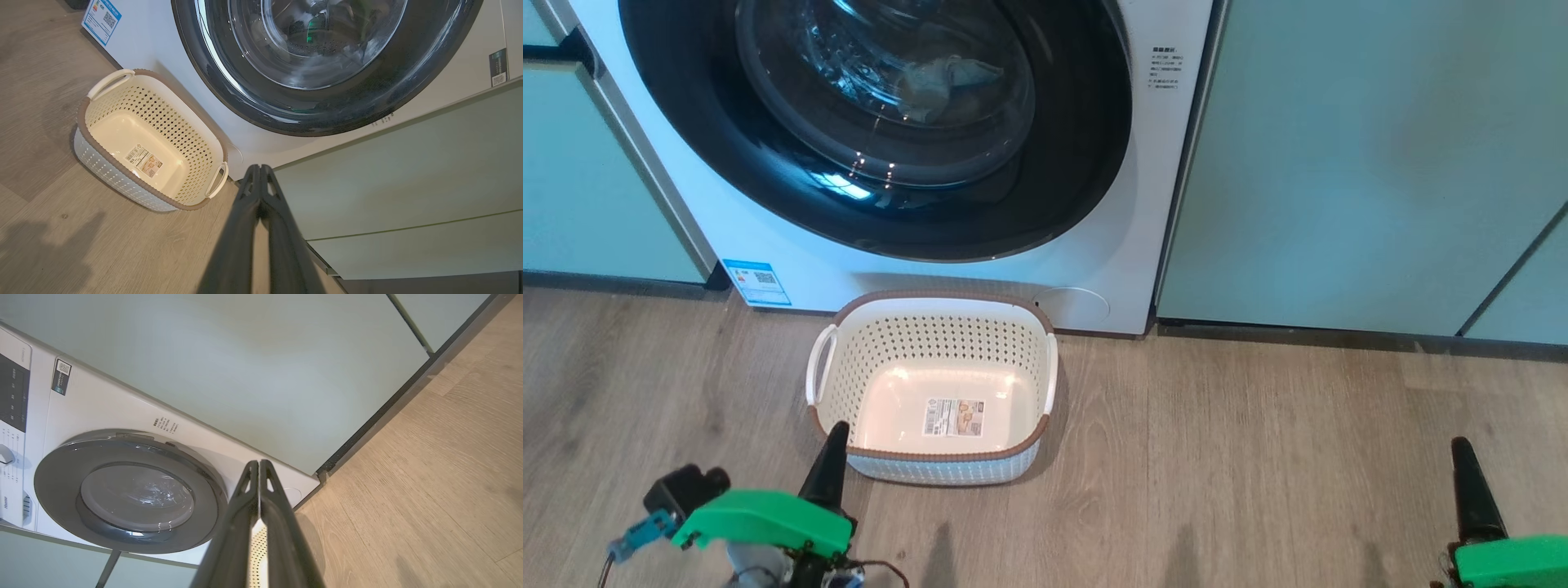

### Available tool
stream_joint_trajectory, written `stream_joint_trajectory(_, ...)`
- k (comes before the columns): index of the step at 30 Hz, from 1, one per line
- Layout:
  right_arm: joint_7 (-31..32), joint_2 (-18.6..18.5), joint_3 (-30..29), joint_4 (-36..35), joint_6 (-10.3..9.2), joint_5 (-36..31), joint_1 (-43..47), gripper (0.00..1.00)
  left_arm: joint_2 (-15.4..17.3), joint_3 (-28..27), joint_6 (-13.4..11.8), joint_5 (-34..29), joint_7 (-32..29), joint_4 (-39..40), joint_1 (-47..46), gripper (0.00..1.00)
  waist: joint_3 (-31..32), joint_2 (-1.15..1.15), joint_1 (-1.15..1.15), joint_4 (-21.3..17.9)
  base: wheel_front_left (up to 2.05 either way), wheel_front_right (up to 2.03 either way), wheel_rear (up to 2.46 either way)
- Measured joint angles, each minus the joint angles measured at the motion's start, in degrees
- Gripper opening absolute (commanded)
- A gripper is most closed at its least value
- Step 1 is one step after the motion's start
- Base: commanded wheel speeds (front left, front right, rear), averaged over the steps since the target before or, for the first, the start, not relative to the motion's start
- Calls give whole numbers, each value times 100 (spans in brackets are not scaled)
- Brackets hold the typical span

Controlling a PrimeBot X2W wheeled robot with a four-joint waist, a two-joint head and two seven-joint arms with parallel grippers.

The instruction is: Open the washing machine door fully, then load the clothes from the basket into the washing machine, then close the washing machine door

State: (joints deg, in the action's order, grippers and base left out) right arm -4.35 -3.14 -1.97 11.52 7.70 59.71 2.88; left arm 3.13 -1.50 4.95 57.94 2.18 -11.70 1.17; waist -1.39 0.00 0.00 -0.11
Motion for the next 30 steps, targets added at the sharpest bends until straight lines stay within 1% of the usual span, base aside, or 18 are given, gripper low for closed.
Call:
stream_joint_trajectory(3, 56, -1, -13, 36, -1, 203, -2, 0, -2, -11, 44, 189, -53, -12, -54, 0, 7, 0, 0, 1, 0, 0, 0)
stream_joint_trajectory(14, 238, -4, -80, 99, -3, 911, -141, 0, -16, -42, 53, 895, -223, -91, -122, 0, 32, 0, 0, 3, 0, 0, 0)
stream_joint_trajectory(19, 301, -5, -124, 142, -3, 1160, -153, 0, -21, -55, 94, 1152, -278, -123, -161, 0, 42, 0, 0, 4, 0, 0, 0)
stream_joint_trajectory(28, 448, -5, -167, 232, -3, 1800, -247, 0, -29, -169, 103, 1802, -455, -213, -194, 0, 65, 0, 0, 6, 0, 0, 0)
stream_joint_trajectory(30, 488, -5, -175, 249, -3, 1935, -255, 0, -31, -185, 146, 1919, -479, -225, -233, 0, 70, 0, 0, 6, 0, 0, 0)
